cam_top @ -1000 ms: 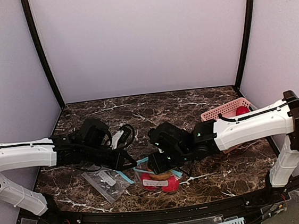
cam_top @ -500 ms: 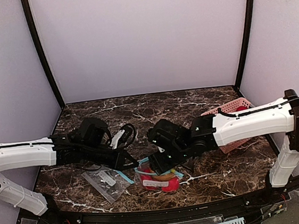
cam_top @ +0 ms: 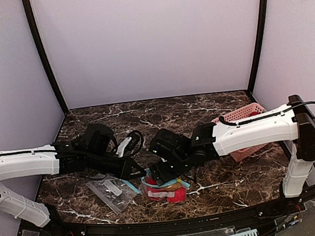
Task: Place the food in the zip-top bag and seal the zipper
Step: Adjust the fake vegetable in the zipper food storage bag.
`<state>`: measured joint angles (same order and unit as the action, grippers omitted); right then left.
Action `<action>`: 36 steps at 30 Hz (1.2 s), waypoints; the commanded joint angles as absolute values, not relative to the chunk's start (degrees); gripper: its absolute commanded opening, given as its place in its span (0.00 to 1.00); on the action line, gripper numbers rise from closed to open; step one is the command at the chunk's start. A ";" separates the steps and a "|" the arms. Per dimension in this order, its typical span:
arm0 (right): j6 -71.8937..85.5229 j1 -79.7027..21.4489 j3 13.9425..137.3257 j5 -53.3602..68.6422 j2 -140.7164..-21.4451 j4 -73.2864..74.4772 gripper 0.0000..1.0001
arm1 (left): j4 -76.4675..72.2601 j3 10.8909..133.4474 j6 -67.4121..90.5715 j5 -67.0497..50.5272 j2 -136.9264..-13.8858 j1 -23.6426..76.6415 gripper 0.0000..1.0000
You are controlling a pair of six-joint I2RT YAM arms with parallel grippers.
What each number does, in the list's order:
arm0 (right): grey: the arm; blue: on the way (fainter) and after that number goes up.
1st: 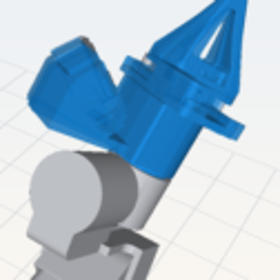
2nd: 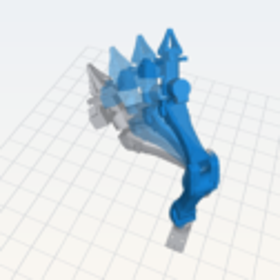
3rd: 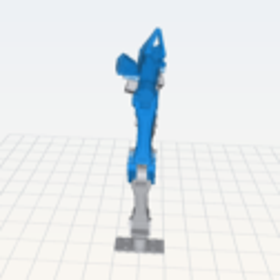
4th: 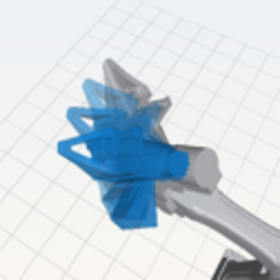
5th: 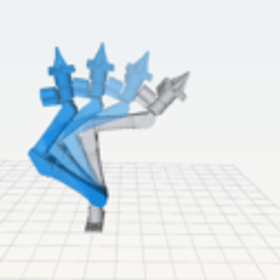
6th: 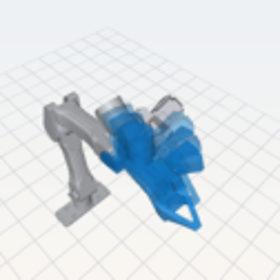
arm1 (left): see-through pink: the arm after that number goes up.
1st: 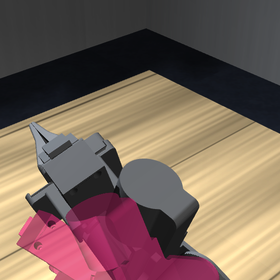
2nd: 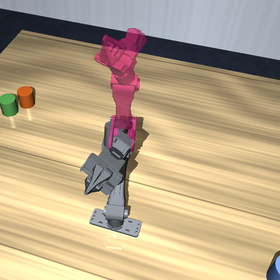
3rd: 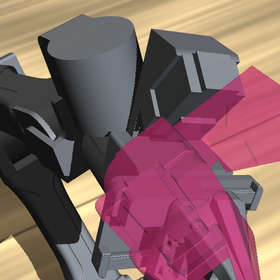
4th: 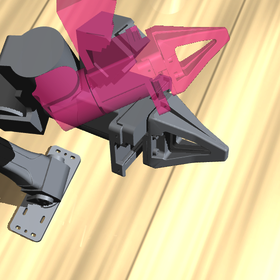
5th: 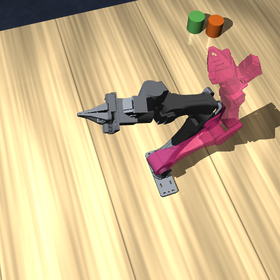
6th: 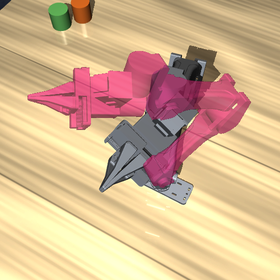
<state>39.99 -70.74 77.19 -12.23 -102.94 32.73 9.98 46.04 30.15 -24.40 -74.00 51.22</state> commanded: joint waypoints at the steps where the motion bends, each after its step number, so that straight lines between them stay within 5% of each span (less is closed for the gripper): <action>1: 42.65 -70.15 75.88 -14.89 -104.71 35.51 0.81 | 8.07 48.03 29.35 -25.36 -72.86 51.06 0.01; 26: 47.93 -69.06 65.78 -13.15 -96.79 36.45 0.78 | 11.67 48.06 29.23 -20.66 -71.37 50.39 0.01; 36: 37.15 -69.69 67.71 -7.17 -86.59 29.36 0.93 | 11.49 48.39 29.00 -22.71 -73.11 50.43 0.01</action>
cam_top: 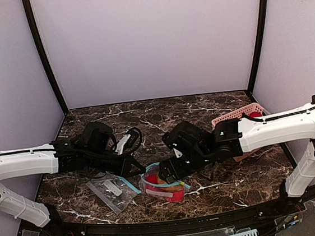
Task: Place the food in the zip-top bag and seal the zipper
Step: Adjust the fake vegetable in the zipper food storage bag, then pass from the left arm to the right
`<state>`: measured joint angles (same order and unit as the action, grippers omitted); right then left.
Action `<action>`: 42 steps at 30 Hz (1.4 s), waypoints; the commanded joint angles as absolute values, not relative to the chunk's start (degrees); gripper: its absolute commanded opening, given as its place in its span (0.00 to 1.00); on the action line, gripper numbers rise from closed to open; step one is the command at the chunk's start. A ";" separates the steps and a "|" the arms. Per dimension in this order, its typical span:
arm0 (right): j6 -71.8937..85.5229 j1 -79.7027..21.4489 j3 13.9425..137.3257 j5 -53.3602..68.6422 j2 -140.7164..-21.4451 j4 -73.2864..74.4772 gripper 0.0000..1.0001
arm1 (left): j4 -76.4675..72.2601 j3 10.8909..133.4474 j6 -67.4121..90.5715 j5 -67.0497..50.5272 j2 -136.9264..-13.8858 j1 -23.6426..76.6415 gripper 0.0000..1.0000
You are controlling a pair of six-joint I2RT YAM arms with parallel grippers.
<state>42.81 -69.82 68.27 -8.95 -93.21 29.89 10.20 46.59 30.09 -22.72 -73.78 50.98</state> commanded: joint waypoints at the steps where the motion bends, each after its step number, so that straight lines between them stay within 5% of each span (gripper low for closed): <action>1: 35.92 -69.70 66.49 -6.95 -84.68 27.49 0.93 | 11.55 48.53 28.96 -22.57 -73.20 50.38 0.01; 11: 22.16 -70.37 45.58 -4.36 -67.26 12.24 0.88 | 11.97 48.94 28.82 -22.65 -74.04 50.33 0.01; 22: 12.95 -74.85 49.38 -12.22 -77.13 10.19 0.77 | 12.12 49.28 29.00 -22.58 -74.99 50.20 0.01; 42: 10.84 -76.10 52.08 -14.30 -84.80 7.94 0.31 | 12.72 49.22 28.87 -23.08 -74.71 50.12 0.01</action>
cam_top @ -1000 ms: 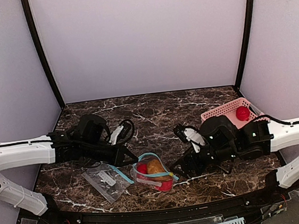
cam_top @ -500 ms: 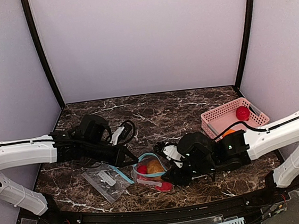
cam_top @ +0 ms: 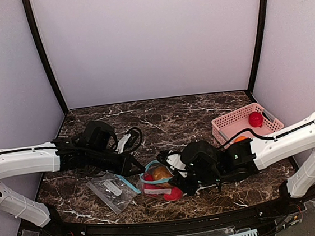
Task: Place the food in the zip-top bag and seal the zipper
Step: Pass from the left arm to the right
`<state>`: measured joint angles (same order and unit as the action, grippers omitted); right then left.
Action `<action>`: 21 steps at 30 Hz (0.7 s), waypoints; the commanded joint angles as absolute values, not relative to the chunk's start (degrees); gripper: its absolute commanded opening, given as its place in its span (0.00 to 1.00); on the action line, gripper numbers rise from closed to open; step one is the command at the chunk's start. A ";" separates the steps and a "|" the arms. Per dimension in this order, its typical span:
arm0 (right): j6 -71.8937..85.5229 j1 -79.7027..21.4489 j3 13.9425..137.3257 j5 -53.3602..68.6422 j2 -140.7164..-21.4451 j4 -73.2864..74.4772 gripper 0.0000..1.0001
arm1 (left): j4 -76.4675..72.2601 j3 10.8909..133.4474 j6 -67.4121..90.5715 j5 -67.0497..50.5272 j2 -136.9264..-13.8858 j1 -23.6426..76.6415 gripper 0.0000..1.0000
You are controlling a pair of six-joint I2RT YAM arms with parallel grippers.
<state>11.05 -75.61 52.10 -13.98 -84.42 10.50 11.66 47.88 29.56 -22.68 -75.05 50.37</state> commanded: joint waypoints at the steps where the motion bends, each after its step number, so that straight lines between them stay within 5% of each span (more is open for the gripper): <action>1: 10.81 -76.09 52.04 -14.20 -84.85 7.78 0.29 | 12.69 49.22 28.84 -23.04 -74.71 50.15 0.01; 11: 11.65 -76.06 51.62 -14.01 -85.61 7.11 0.02 | 12.74 48.92 28.25 -23.94 -73.75 50.17 0.01; 18: 12.22 -76.06 50.86 -13.88 -84.35 6.33 0.00 | 13.01 48.55 27.11 -24.44 -72.91 50.10 0.01; 20: 12.15 -76.10 50.25 -12.93 -83.21 5.77 0.00 | 14.16 49.40 24.71 -23.92 -72.12 50.18 0.15; 21: 11.99 -76.06 49.70 -12.15 -82.40 5.02 0.00 | 14.95 49.88 23.52 -23.38 -71.38 50.18 0.33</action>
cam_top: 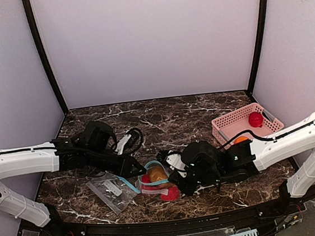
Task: Place the food in the zip-top bag and seal the zipper
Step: Pass from the left arm to the right
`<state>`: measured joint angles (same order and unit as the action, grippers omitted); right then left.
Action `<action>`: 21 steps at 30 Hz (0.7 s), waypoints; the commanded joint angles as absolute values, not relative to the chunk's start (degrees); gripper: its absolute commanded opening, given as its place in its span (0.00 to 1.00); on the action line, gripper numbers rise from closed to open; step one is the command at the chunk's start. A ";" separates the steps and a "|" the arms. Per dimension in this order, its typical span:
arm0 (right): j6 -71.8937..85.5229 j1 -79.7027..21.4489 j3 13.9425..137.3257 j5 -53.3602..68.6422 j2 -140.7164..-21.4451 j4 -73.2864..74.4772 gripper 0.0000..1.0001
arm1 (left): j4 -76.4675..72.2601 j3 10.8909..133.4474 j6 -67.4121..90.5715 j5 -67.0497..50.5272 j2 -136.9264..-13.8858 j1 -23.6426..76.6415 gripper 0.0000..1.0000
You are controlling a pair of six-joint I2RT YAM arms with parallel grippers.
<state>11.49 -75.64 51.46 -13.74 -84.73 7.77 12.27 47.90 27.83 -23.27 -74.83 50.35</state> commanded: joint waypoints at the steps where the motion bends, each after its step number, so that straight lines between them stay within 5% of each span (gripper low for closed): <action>1: 11.77 -76.06 48.92 -11.44 -81.42 4.18 0.00 | 16.63 51.10 20.69 -21.67 -70.93 50.14 0.43; 2: 11.55 -76.01 48.05 -10.12 -80.35 3.29 0.00 | 17.55 51.78 19.18 -20.63 -70.12 50.16 0.59; 6: 10.53 -75.44 45.11 -5.11 -76.49 0.64 0.00 | 20.27 55.81 8.52 -17.26 -68.17 50.14 0.77; 13: 10.87 -73.75 42.44 3.22 -70.58 0.26 0.00 | 10.09 54.22 -2.47 -28.96 -66.12 52.25 0.77; 21: 12.29 -71.00 40.63 9.43 -68.12 -1.80 0.00 | 8.20 53.79 -6.93 -26.88 -72.09 60.73 0.76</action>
